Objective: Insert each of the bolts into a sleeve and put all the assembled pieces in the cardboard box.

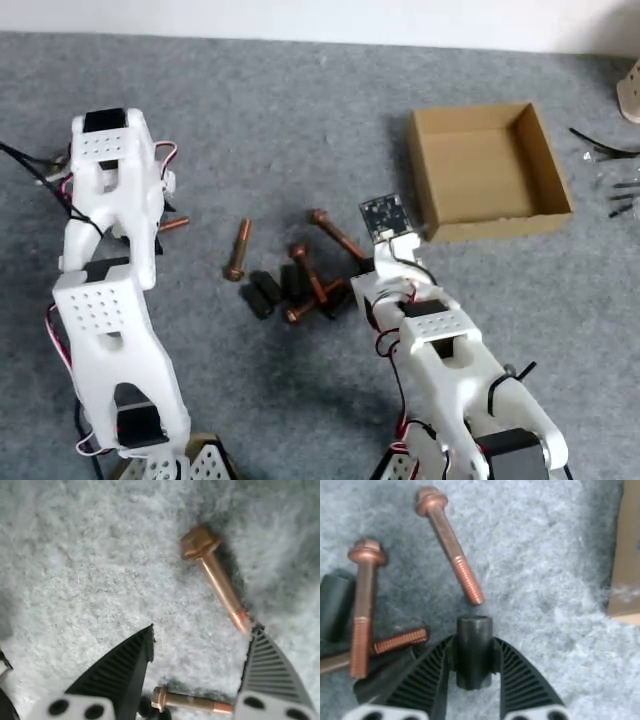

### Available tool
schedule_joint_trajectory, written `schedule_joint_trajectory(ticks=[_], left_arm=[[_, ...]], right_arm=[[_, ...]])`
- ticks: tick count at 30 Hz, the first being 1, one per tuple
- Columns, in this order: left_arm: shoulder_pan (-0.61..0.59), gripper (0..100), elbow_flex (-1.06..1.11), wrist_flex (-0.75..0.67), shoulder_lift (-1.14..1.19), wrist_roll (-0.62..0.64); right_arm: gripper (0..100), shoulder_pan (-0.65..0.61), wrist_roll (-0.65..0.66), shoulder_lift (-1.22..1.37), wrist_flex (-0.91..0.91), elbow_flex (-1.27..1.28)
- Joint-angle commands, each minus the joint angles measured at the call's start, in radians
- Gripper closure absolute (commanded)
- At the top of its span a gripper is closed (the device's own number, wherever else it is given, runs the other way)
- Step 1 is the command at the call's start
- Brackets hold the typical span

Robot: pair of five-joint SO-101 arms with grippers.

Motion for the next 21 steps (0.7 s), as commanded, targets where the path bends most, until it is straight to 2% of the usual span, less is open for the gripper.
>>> schedule_joint_trajectory(ticks=[1,5,8,14,21], left_arm=[[-0.022,72,-0.002,-0.008,-0.073,0.028],[-0.038,72,0.053,-0.077,-0.07,0.075],[-0.051,72,0.143,-0.218,-0.07,0.12],[-0.058,72,0.302,-0.434,-0.071,0.12],[-0.065,72,0.32,-0.451,-0.073,0.12]], right_arm=[[99.5,0.013,-0.005,-0.002,-0.03,-0.045],[99.5,0.013,-0.005,-0.002,-0.03,-0.045],[99.5,0.013,-0.005,-0.002,-0.03,-0.045],[99.5,0.013,-0.005,-0.002,-0.03,-0.045],[99.5,0.013,-0.005,-0.002,-0.03,-0.045]])
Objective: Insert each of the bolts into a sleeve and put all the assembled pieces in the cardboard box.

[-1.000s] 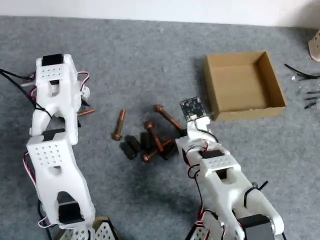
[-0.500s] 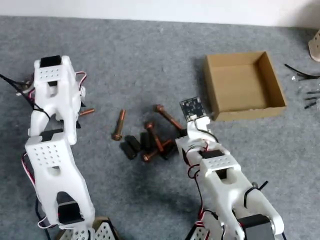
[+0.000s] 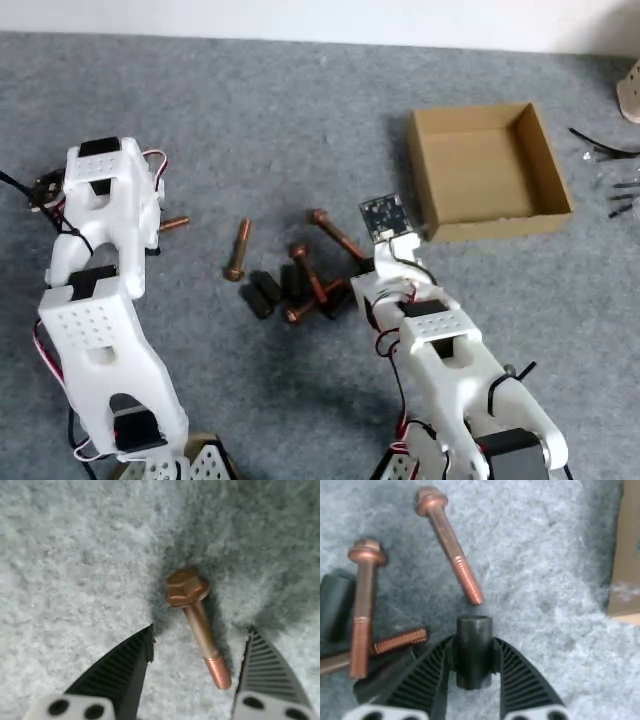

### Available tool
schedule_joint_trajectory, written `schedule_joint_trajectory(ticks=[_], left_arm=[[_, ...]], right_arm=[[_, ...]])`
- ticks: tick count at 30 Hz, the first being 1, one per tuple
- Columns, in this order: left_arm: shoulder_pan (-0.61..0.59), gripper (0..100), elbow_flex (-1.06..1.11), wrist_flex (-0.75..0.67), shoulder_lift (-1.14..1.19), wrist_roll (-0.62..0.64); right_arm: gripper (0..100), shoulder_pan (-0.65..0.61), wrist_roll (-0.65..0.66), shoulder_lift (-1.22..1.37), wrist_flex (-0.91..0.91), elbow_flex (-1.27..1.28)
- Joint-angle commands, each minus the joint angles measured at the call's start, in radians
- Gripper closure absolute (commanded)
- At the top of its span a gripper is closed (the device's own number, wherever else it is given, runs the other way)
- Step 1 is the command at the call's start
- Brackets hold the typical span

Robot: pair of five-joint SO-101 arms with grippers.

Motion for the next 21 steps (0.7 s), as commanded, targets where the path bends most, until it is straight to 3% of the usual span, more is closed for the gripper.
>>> schedule_joint_trajectory(ticks=[1,5,9,11,19,21], left_arm=[[-0.018,72,-0.001,-0.043,-0.013,0.011],[-0.018,76,0.001,-0.041,-0.013,0.011],[-0.022,100,0.001,-0.041,-0.013,0.011],[-0.027,97,0.001,-0.041,-0.013,0.011],[0.027,100,-0.01,0.029,-0.022,-0.005],[0.058,100,-0.027,0.034,-0.022,-0.084]], right_arm=[[99.5,0.013,-0.005,-0.002,-0.03,-0.045],[99.5,0.013,-0.005,-0.002,-0.03,-0.045],[99.5,0.013,-0.005,-0.002,-0.03,-0.045],[99.5,0.013,-0.005,-0.002,-0.03,-0.045],[99.5,0.013,-0.005,-0.002,-0.031,-0.045],[99.5,0.012,-0.006,-0.002,-0.033,-0.045]])
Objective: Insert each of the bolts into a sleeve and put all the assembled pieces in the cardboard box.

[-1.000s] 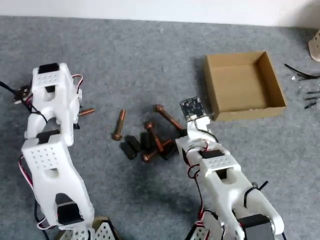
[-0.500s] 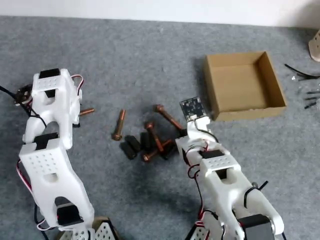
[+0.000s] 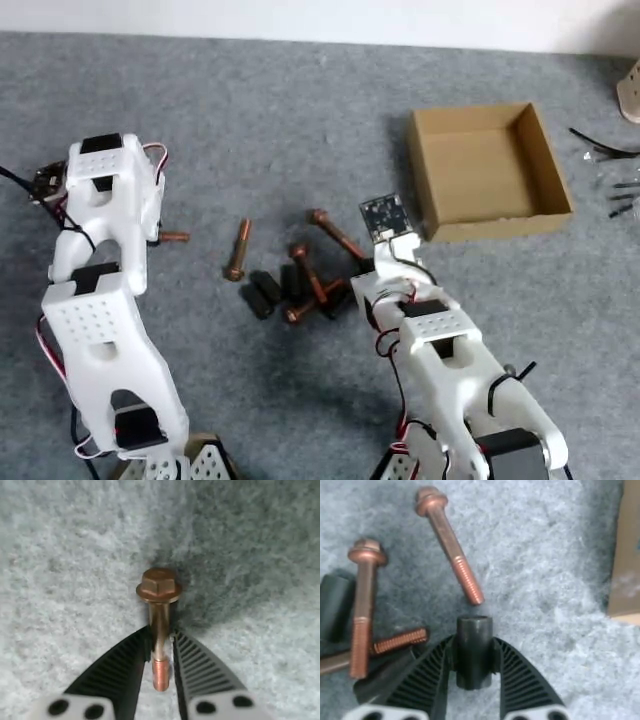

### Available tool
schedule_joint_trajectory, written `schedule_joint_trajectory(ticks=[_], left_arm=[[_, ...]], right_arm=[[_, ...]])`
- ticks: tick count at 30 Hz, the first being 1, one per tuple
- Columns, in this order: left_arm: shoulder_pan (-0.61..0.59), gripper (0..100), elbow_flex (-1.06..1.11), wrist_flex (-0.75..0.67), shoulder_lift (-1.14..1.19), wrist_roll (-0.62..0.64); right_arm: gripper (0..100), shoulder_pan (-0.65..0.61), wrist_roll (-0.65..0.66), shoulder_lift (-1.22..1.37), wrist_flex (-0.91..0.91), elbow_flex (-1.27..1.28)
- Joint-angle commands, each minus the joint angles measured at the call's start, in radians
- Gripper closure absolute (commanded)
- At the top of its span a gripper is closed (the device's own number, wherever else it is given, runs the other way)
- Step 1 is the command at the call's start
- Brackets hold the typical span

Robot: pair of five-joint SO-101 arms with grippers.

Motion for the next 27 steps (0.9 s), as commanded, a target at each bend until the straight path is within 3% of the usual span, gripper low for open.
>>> schedule_joint_trajectory(ticks=[1,6,12,16,22,27], left_arm=[[0.062,100,-0.03,0.057,-0.022,-0.127],[0.168,100,-0.137,0.172,-0.022,-0.33],[0.265,100,-0.191,0.222,-0.024,-0.456],[0.288,100,-0.17,0.226,-0.102,-0.52],[0.294,100,0.067,0.199,-0.389,-0.582],[0.294,100,0.417,0.009,-0.707,-0.588]], right_arm=[[99.5,0.008,-0.006,-0.002,-0.033,-0.045],[99.5,0.007,-0.006,-0.002,-0.051,-0.045],[99.5,-0.059,-0.003,-0.013,-0.272,0.01],[99.5,-0.064,0.071,-0.015,-0.435,0.079],[99.5,-0.068,0.066,-0.015,-0.595,0.151],[99.5,-0.07,0.066,-0.157,-0.601,0.222]])
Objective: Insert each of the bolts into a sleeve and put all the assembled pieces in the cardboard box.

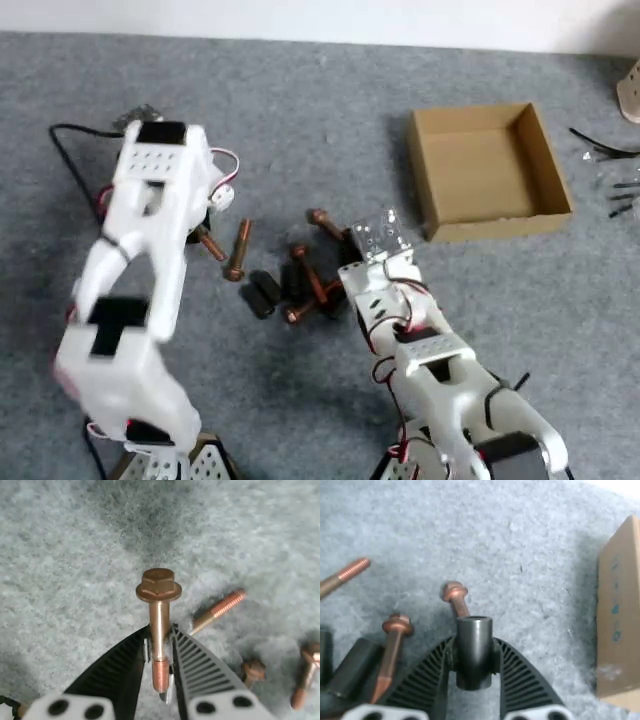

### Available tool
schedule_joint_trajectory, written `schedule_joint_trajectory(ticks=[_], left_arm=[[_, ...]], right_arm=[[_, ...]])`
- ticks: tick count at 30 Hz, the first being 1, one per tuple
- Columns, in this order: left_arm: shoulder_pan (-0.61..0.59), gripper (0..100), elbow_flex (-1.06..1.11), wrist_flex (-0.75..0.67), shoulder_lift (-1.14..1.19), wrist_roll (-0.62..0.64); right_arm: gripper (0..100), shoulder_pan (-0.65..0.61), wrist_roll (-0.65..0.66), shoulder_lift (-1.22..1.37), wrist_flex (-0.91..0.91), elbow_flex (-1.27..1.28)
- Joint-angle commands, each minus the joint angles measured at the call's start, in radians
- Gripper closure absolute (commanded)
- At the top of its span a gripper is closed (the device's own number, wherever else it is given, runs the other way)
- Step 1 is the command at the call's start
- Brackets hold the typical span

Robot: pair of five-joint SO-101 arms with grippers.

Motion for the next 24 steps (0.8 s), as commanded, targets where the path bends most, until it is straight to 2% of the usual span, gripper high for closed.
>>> schedule_joint_trajectory(ticks=[1,5,10,13,17,24], left_arm=[[0.019,100,0.239,-0.152,-0.3,-0.008],[0.019,100,0.476,-0.295,-0.565,-0.012],[0.019,100,0.727,-0.443,-0.866,-0.184],[0.021,100,0.88,-0.557,-1.04,-0.215],[0.079,100,1.058,-0.686,-1.262,-0.222],[0.18,100,1.285,-0.781,-1.643,-0.407]], right_arm=[[99.5,-0.015,0.012,-0.165,-0.033,0.048],[99.5,-0.051,0.012,-0.41,-0.03,0.177],[99.5,-0.12,0.012,-0.688,-0.019,0.328],[99.5,-0.16,0.012,-0.823,0.11,0.369],[99.5,-0.236,0.012,-0.978,0.266,0.374],[99.5,-0.252,0.012,-1.167,0.421,0.378]])
